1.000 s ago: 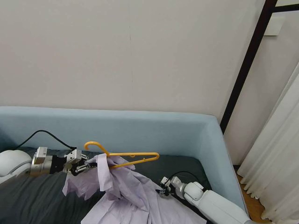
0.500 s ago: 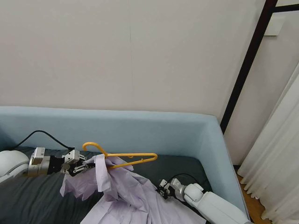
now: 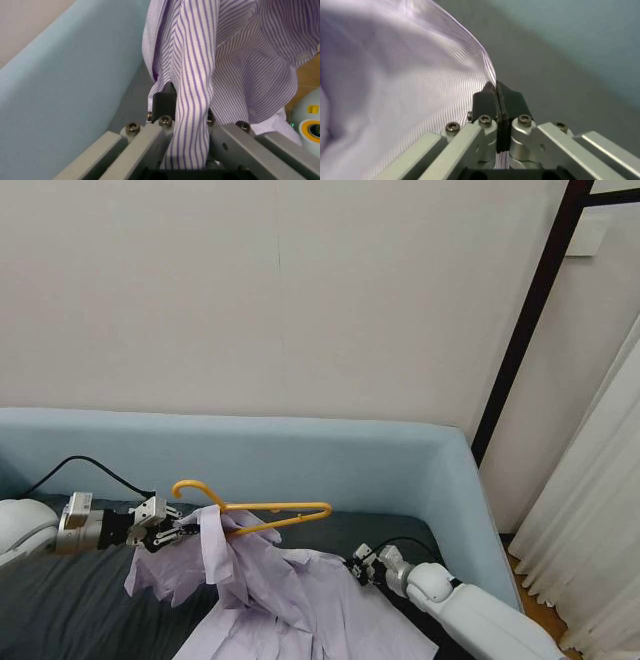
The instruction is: Pick up the clothes from the sofa and hang them on the clothes hanger.
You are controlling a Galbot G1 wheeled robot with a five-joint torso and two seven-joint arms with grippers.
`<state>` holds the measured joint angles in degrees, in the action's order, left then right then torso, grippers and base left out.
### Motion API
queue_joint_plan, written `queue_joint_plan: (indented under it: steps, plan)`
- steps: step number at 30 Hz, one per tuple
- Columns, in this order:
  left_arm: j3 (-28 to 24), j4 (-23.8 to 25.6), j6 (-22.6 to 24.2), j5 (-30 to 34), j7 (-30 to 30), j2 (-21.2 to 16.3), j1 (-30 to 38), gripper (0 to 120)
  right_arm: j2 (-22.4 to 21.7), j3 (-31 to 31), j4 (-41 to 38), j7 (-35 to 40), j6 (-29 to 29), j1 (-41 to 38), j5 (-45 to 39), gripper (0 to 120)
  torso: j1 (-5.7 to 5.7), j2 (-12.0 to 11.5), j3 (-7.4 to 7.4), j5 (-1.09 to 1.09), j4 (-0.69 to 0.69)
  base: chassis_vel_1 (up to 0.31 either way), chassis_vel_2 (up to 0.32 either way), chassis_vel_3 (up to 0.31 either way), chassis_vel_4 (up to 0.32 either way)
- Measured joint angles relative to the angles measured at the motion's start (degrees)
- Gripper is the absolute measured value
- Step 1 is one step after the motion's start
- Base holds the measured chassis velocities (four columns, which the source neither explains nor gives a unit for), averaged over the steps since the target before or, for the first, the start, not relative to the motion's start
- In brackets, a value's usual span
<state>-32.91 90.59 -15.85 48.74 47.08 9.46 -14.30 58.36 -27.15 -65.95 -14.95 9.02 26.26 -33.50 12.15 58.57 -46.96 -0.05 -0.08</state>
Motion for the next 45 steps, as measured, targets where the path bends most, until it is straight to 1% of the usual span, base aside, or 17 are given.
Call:
queue_joint_plan:
  steps: [2, 3, 4, 7, 8, 13, 14, 18, 20, 23, 24, 26, 29, 34, 40, 45]
  plan:
    - [0.4, -0.3, -0.1, 0.0, 0.3, 0.0, 0.1, 0, -2.2, 1.8, -4.0, 0.9, 1.4, 0.0, -1.9, 0, 0.0, 0.0, 0.0, 0.01, 0.01, 0.0, 0.0, 0.0, 0.0]
    - [0.4, -0.3, -0.1, 0.0, 0.3, 0.0, 0.1, 0, -2.2, 1.8, -4.0, 0.9, 1.4, 0.0, -1.9, 0, 0.0, 0.0, 0.0, 0.01, 0.01, 0.0, 0.0, 0.0, 0.0]
    - [0.6, -0.5, -0.1, -0.1, 0.6, 0.0, 0.1, 0, -4.3, 3.6, -7.5, 1.7, 2.7, 0.0, -3.6, 0, 0.0, 0.0, 0.0, 0.0, 0.0, 0.0, 0.0, 0.0, 0.0]
    - [1.1, -0.7, -0.2, -0.3, 1.1, -0.2, 0.2, 0, -8.5, 6.4, -14.2, 3.3, 4.8, -0.7, -7.1, 0, 0.0, 0.0, 0.0, 0.01, 0.0, 0.0, 0.0, 0.0, 0.0]
    - [1.1, -0.7, -0.2, -0.3, 1.1, -0.2, 0.2, 0, -8.5, 6.4, -14.2, 3.3, 4.8, -0.7, -7.1, 0, 0.0, 0.0, 0.0, 0.01, 0.0, 0.0, 0.0, 0.0, 0.0]
    - [1.8, -1.6, -0.2, -0.9, 2.3, -0.4, 0.3, 0, -14.8, 10.0, -24.2, 5.5, 8.1, -1.5, -11.4, 0, 0.0, 0.0, 0.0, 0.0, 0.0, 0.0, 0.0, 0.0, 0.0]
    - [1.8, -1.6, -0.2, -0.9, 2.3, -0.4, 0.3, 0, -14.8, 10.0, -24.2, 5.5, 8.1, -1.5, -11.4, 0, 0.0, 0.0, 0.0, 0.0, 0.0, 0.0, 0.0, 0.0, 0.0]
    - [2.0, -1.8, -0.2, -1.8, 2.7, -0.4, 0.2, 0, -18.7, 12.1, -31.3, 7.7, 11.2, -1.6, -15.1, 0, 0.0, 0.0, 0.0, 0.0, 0.0, 0.0, 0.0, 0.0, 0.0]
    - [2.0, -1.7, -0.2, -2.1, 2.7, -0.4, 0.2, 0, -19.4, 12.5, -32.9, 8.2, 11.8, -1.7, -16.0, 0, 0.0, 0.0, 0.0, 0.0, 0.0, 0.0, 0.0, 0.0, 0.0]
    - [2.1, -1.5, -0.2, -3.7, 3.2, -0.4, 0.2, 0, -21.4, 13.5, -38.9, 11.4, 15.2, -2.9, -19.2, 0, 0.0, 0.0, 0.0, 0.0, 0.0, 0.0, 0.0, 0.0, 0.0]
    - [2.1, -1.5, -0.2, -3.7, 3.2, -0.4, 0.2, 0, -21.4, 13.5, -38.9, 11.4, 15.2, -2.9, -19.2, 0, 0.0, 0.0, 0.0, 0.0, 0.0, 0.0, 0.0, 0.0, 0.0]
    - [2.1, -1.5, -0.1, -5.5, 4.3, -0.5, 0.4, 0, -22.1, 14.5, -43.4, 14.4, 18.7, -4.4, -23.0, 0, 0.0, 0.0, 0.01, 0.0, 0.0, 0.0, 0.0, 0.0, 0.0]
    - [2.1, -2.0, -0.1, -8.0, 4.8, -0.2, 0.5, 0, -22.8, 15.6, -45.5, 16.0, 20.7, -6.7, -25.7, 0, 0.0, 0.0, 0.01, -0.01, 0.03, 0.0, 0.0, 0.0, 0.0]
    - [2.1, -3.5, -0.1, -10.9, 4.5, 0.8, 0.5, 0, -24.1, 17.7, -46.6, 17.0, 22.1, -8.1, -28.8, 0, 0.0, 0.0, 0.0, -0.01, 0.0, 0.0, 0.0, 0.0, 0.0]
    - [2.1, -4.7, -0.2, -12.0, 3.5, 1.9, 0.5, 0, -25.2, 20.0, -47.4, 17.5, 22.5, -7.6, -31.1, 0, 0.0, 0.0, 0.0, 0.0, 0.0, 0.0, 0.0, 0.0, 0.0]
    - [1.9, -5.8, 0.6, -12.4, 0.4, 3.5, 0.9, 0, -27.7, 23.8, -51.2, 18.1, 22.1, -5.5, -34.3, 0, 0.0, 0.0, 0.0, 0.0, 0.0, 0.0, 0.0, 0.0, 0.0]
